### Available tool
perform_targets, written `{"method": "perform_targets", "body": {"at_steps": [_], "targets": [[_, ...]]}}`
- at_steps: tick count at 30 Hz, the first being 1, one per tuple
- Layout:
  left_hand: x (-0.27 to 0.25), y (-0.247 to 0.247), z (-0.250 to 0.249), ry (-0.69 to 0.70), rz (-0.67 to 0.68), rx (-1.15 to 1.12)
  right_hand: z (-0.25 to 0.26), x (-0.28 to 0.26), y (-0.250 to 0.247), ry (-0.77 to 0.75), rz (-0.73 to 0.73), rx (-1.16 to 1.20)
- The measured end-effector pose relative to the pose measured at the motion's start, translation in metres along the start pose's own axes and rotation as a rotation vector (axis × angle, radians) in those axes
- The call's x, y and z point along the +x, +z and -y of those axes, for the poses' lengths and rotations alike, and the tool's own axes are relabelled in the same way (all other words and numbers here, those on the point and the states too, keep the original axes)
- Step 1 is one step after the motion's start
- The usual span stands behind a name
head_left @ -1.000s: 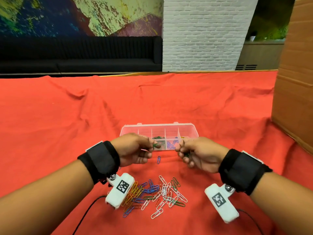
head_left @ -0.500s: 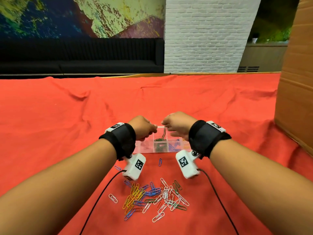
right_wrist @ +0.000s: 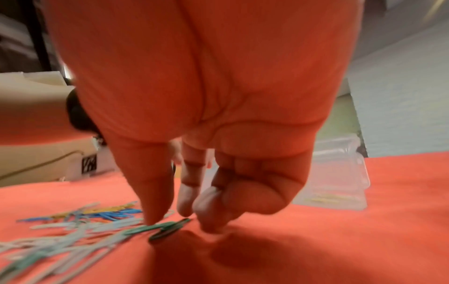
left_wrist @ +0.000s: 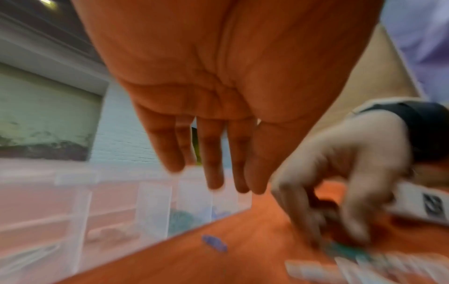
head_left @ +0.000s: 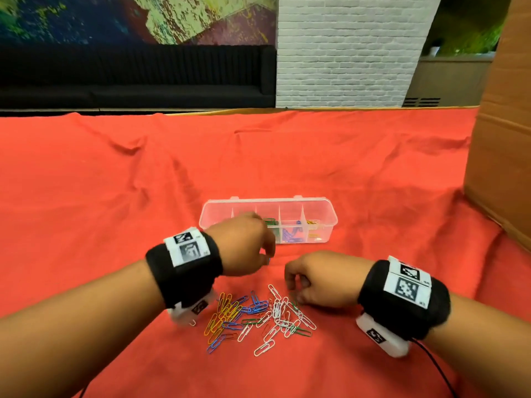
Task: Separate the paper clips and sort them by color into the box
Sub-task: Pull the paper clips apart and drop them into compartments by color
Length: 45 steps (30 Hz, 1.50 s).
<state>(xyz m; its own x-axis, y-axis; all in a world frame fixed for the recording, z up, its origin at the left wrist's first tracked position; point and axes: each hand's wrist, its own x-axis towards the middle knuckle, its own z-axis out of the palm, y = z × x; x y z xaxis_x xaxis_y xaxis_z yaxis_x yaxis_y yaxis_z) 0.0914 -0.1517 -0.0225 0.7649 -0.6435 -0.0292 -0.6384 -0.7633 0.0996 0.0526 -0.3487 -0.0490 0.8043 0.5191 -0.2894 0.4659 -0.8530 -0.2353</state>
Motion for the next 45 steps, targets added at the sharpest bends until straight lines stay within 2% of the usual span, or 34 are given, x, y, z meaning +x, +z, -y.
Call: {"method": "perform_targets", "body": {"at_steps": [6,9,11,13,18,26,29,32,33,36,40,43,45], "targets": [[-0.018,0.021,0.002,0.057,-0.085,-0.004,0.006,-0.012,0.01,0.023,0.025,-0.103],[-0.025,0.023,-0.003,0.034,-0.007,-0.071,0.003,-0.016,0.013,0.022,0.015,-0.098],[-0.028,0.03,-0.012,0.082,0.111,-0.073,0.0,-0.019,0.013,0.02,0.007,-0.084],[-0.03,0.037,-0.021,0.137,0.16,-0.029,-0.003,-0.021,0.013,0.022,0.0,-0.074],[-0.028,0.045,-0.03,0.119,0.173,0.057,0.0,-0.029,0.016,0.056,-0.002,-0.066],[-0.034,0.046,-0.017,0.123,0.189,-0.055,-0.011,-0.037,0.014,0.045,0.004,-0.035],[-0.036,0.046,-0.015,0.075,0.118,-0.088,-0.015,-0.039,0.006,0.093,-0.033,0.077],[-0.032,0.046,-0.019,-0.031,0.163,-0.028,-0.011,-0.04,0.0,0.11,-0.004,0.416],[-0.03,0.046,-0.021,-0.055,0.184,-0.028,-0.007,-0.039,0.0,0.088,0.02,0.438],[-0.025,0.046,-0.025,-0.053,0.193,-0.043,0.0,-0.032,0.006,0.007,0.064,0.211],[-0.027,0.042,-0.02,-0.087,0.195,-0.11,0.003,-0.027,0.019,-0.023,0.094,-0.048],[-0.032,0.033,-0.012,-0.146,0.18,-0.219,0.002,-0.025,0.022,-0.068,0.03,-0.132],[-0.037,0.028,-0.008,-0.117,0.172,-0.227,0.003,-0.023,0.022,-0.078,0.002,-0.138]]}}
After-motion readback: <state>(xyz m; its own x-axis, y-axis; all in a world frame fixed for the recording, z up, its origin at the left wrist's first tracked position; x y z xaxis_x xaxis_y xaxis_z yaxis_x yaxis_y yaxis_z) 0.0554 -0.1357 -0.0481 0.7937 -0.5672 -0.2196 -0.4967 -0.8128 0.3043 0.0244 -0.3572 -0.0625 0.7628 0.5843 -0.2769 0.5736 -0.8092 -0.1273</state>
